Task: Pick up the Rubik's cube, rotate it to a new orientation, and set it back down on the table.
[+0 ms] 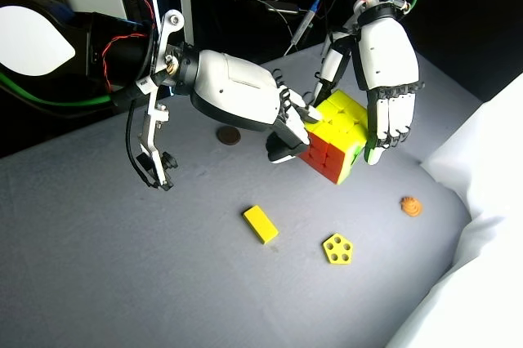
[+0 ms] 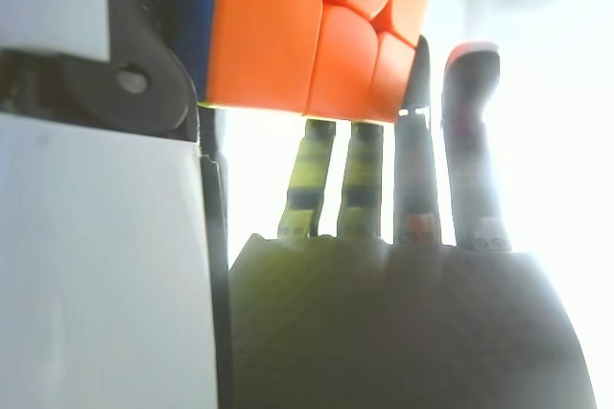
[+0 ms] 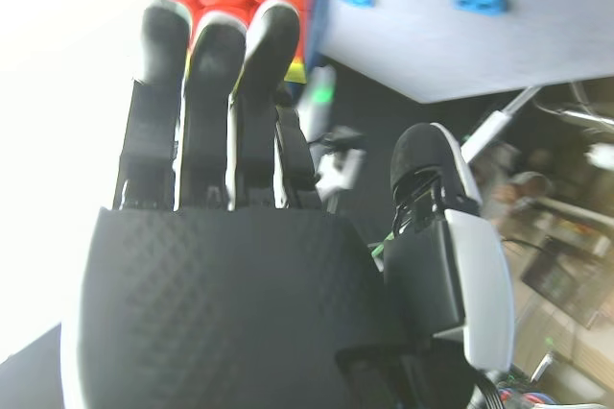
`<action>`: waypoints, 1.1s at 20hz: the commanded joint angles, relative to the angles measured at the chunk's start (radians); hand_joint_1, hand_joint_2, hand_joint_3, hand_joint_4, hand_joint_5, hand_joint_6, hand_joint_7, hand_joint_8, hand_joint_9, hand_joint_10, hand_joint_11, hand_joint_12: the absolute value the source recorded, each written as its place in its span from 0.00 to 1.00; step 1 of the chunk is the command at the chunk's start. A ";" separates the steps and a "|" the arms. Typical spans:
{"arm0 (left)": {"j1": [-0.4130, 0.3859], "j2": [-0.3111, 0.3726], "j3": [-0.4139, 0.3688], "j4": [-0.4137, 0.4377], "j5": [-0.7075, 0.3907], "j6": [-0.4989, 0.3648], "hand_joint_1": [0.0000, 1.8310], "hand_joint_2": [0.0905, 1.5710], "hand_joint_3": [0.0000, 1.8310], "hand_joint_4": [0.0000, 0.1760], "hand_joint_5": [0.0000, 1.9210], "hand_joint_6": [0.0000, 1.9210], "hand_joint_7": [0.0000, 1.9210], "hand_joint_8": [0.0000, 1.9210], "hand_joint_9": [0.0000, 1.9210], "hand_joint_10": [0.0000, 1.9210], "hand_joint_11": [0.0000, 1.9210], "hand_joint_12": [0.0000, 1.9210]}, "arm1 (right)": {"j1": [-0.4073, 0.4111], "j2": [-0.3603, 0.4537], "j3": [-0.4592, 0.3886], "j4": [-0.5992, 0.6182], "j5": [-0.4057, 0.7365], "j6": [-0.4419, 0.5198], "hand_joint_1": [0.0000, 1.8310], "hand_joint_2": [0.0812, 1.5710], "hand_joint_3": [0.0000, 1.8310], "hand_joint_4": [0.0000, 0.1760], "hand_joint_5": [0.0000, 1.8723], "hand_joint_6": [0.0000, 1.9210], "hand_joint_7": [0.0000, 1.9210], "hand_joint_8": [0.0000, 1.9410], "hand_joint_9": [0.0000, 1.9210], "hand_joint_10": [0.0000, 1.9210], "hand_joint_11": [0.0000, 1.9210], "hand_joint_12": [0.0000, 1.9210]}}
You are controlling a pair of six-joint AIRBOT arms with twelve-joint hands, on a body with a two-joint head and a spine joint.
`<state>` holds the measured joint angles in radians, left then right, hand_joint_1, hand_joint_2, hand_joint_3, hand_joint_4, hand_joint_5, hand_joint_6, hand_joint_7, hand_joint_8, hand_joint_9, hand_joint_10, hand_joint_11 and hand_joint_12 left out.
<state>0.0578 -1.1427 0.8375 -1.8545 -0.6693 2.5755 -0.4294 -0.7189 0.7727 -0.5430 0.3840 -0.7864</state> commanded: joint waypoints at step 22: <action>-0.029 0.008 0.003 0.069 0.025 -0.015 0.58 0.88 0.00 0.00 0.29 0.81 0.24 1.00 0.17 1.00 0.18 1.00 | 0.003 -0.049 0.021 0.090 -0.008 -0.003 0.00 0.81 0.00 0.00 0.11 0.00 0.27 0.74 0.25 0.98 0.24 1.00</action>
<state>0.0525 -1.1419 0.8406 -1.8484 -0.6735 2.5729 -0.4290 -0.7704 0.7918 -0.4706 0.3008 -0.7868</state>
